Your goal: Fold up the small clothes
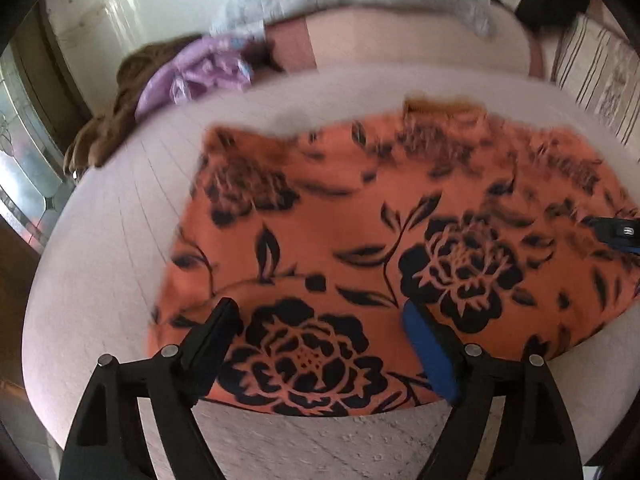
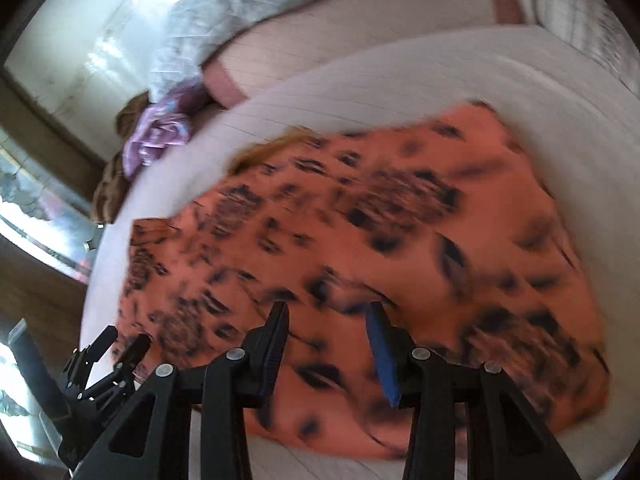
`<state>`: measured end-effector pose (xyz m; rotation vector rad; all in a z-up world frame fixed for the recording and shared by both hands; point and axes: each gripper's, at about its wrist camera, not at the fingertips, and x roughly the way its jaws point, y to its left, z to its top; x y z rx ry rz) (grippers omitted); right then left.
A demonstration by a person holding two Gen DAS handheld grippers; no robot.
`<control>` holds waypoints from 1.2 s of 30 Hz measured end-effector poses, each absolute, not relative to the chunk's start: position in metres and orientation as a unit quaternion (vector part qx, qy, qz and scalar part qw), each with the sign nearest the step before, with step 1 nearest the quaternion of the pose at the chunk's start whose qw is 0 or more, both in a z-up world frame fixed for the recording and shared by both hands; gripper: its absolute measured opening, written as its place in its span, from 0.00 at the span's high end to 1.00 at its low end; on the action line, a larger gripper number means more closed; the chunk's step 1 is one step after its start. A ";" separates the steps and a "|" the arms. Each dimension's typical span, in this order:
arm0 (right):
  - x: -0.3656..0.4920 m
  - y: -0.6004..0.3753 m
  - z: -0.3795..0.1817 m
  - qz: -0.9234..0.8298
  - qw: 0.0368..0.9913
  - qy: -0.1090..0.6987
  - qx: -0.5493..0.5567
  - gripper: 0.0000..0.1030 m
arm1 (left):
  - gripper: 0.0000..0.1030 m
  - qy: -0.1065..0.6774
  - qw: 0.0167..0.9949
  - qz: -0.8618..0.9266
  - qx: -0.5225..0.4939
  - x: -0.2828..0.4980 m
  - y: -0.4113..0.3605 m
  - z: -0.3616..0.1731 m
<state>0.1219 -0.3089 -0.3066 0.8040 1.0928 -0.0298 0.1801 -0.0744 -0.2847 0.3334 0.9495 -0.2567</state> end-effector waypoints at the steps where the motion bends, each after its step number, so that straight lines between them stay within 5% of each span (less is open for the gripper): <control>1: 0.118 -0.312 -0.313 -0.017 0.771 0.515 0.374 0.58 | 0.14 0.447 0.873 -0.119 0.152 0.179 -0.073 -0.284; 9: 0.085 -0.329 -0.307 -0.005 0.782 0.469 0.411 0.58 | 0.00 0.440 0.883 -0.114 0.117 0.181 -0.060 -0.291; 20: 0.075 -0.333 -0.323 0.007 0.774 0.482 0.410 0.56 | 0.00 0.414 0.895 -0.074 0.146 0.172 -0.069 -0.274; 25: 0.055 -0.345 -0.301 0.007 0.790 0.429 0.438 0.35 | 0.00 0.375 0.911 -0.062 0.164 0.166 -0.070 -0.263; 29: 0.034 -0.345 -0.302 -0.009 0.778 0.421 0.466 0.35 | 0.00 0.448 0.879 -0.053 0.156 0.188 -0.065 -0.288; 36: 0.000 -0.333 -0.327 -0.021 0.718 0.422 0.553 0.35 | 0.00 0.433 0.891 -0.049 0.128 0.189 -0.052 -0.272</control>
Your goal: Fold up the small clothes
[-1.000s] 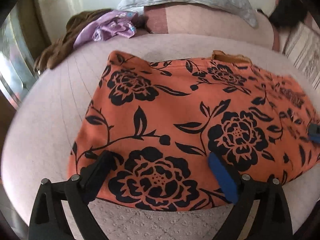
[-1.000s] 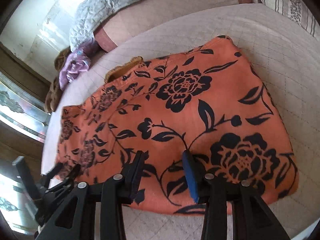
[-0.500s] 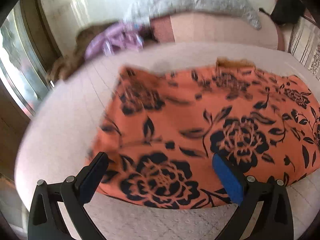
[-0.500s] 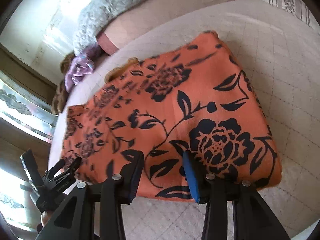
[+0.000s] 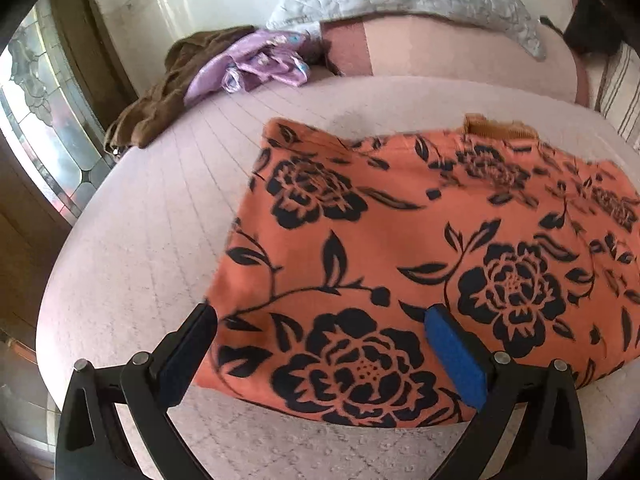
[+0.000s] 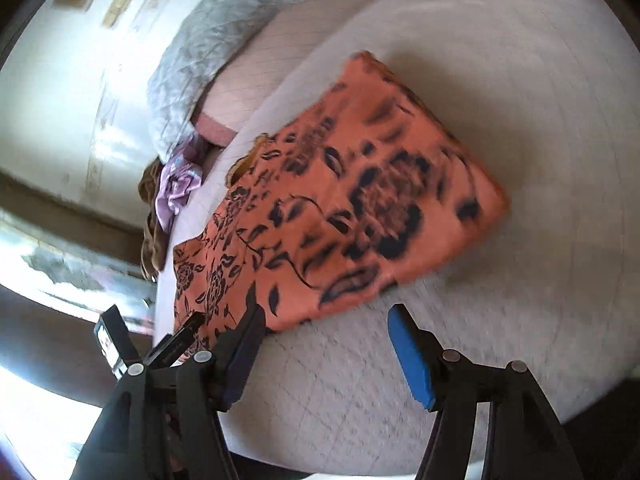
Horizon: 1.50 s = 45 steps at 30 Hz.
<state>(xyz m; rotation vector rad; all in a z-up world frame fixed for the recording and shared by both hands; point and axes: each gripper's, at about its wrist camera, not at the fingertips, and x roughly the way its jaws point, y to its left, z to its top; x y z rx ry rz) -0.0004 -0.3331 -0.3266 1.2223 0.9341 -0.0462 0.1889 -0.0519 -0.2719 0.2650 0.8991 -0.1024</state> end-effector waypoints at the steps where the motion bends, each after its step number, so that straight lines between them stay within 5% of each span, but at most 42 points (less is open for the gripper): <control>1: -0.003 -0.334 -0.331 -0.029 0.711 0.422 0.562 0.35 | 0.00 0.426 0.895 -0.051 0.121 0.188 -0.050 -0.267; 8: -0.013 -0.360 -0.357 -0.075 0.670 0.376 0.635 0.35 | 0.00 0.444 0.884 -0.044 0.141 0.196 -0.047 -0.279; 18: -0.011 -0.366 -0.354 -0.095 0.690 0.365 0.617 0.35 | 0.00 0.418 0.901 -0.017 0.111 0.197 -0.029 -0.260; 23: -0.009 -0.363 -0.353 -0.104 0.697 0.364 0.609 0.34 | 0.00 0.457 0.880 0.002 0.128 0.213 -0.015 -0.294; 45: 0.030 -0.367 -0.356 -0.135 0.721 0.337 0.591 0.33 | 0.00 0.386 0.917 -0.079 0.058 0.195 -0.004 -0.236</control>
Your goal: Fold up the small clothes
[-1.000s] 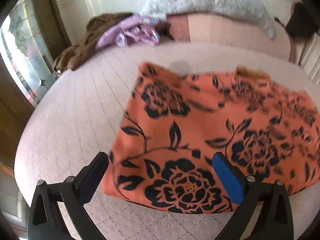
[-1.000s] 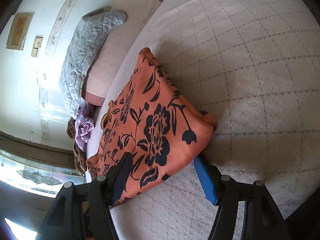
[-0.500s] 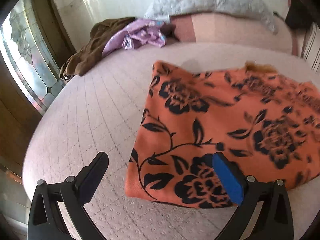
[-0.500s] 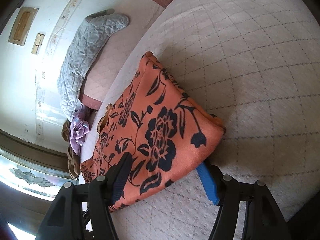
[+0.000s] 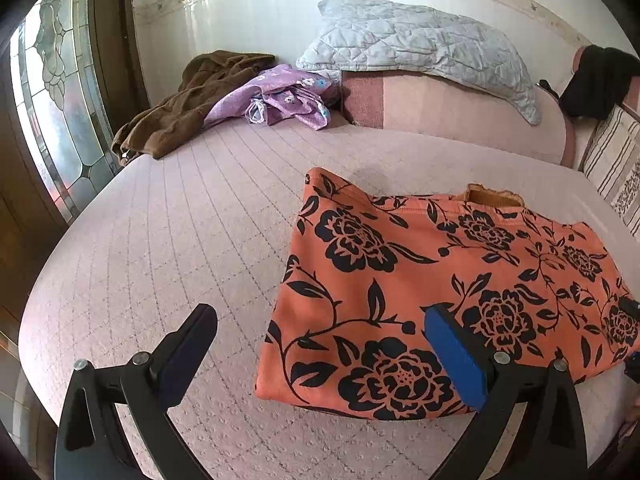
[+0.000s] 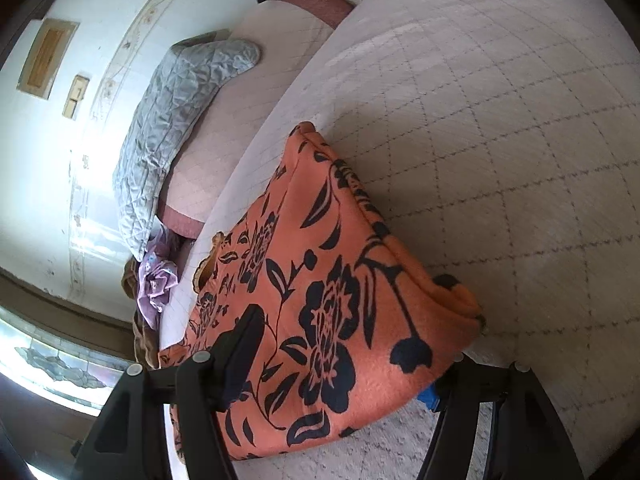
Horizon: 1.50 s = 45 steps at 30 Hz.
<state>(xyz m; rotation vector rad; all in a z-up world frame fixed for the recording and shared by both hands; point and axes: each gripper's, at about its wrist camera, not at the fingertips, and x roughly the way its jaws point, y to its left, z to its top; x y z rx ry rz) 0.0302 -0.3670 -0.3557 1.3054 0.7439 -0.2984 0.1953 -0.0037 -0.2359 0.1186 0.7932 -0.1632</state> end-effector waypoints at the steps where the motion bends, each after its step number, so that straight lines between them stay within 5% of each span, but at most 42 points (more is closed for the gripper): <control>1: 0.031 -0.367 -0.355 -0.134 0.723 0.337 0.589 0.33 | 0.00 0.385 0.918 -0.079 0.056 0.196 -0.003 -0.236; 45: 0.023 -0.365 -0.361 -0.129 0.718 0.322 0.603 0.34 | 0.00 0.388 0.916 -0.061 0.079 0.202 -0.011 -0.245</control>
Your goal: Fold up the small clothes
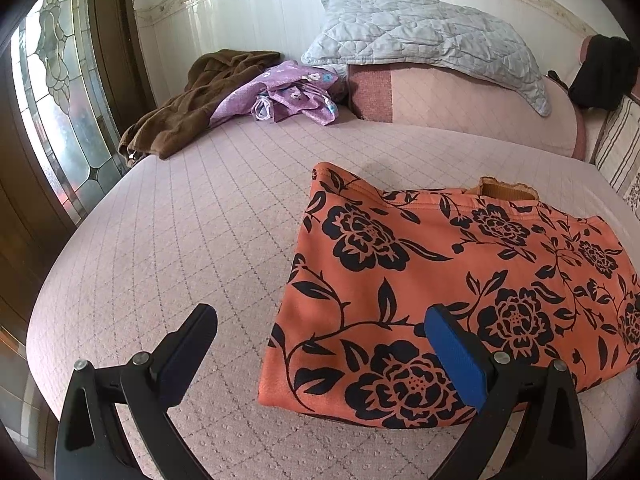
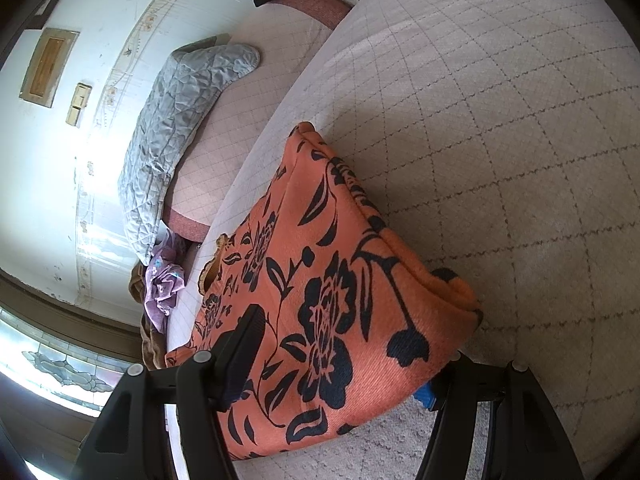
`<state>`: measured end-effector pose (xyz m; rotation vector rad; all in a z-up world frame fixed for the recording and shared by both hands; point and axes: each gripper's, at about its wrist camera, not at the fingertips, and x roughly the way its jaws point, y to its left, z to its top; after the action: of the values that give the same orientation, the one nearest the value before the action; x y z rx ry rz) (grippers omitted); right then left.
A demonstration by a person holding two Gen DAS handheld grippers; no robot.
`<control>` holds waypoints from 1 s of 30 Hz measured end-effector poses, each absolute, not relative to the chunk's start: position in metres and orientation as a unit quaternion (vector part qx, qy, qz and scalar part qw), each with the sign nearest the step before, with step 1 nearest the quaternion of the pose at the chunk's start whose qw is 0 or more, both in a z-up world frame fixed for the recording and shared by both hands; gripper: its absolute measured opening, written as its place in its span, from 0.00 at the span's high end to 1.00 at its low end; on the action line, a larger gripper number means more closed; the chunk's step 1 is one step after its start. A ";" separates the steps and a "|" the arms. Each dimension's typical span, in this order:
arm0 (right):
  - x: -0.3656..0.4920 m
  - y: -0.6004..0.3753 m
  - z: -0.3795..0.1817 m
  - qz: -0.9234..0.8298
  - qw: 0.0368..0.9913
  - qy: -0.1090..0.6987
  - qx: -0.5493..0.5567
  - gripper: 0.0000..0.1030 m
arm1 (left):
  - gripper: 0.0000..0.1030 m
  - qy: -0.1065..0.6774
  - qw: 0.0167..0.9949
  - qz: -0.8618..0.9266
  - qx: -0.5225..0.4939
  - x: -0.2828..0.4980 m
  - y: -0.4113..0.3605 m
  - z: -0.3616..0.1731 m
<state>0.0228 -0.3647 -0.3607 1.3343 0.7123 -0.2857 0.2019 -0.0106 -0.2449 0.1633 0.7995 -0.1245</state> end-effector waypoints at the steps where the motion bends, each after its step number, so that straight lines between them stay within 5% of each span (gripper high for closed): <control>1: 0.023 -0.365 -0.361 -0.129 0.718 0.322 0.603 0.34 | 0.00 0.388 0.916 -0.061 0.079 0.202 -0.010 -0.245; 15: 0.026 -0.364 -0.359 -0.129 0.722 0.327 0.596 0.34 | 0.00 0.443 0.892 -0.034 0.090 0.218 -0.009 -0.273; 17: 0.029 -0.364 -0.358 -0.127 0.726 0.331 0.589 0.42 | 0.00 0.477 0.873 -0.034 0.095 0.225 -0.011 -0.292; 19: 0.032 -0.363 -0.357 -0.133 0.735 0.339 0.572 0.75 | 0.00 0.478 0.875 -0.035 0.075 0.227 -0.007 -0.293; 30: 0.070 -0.328 -0.268 -0.109 0.837 0.347 0.409 0.81 | 0.00 0.412 0.911 0.017 0.030 0.230 0.053 -0.234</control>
<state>0.0695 -0.3282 -0.2680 0.8667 0.7350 -0.2297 0.2302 0.0532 -0.2345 0.0622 0.8494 0.0344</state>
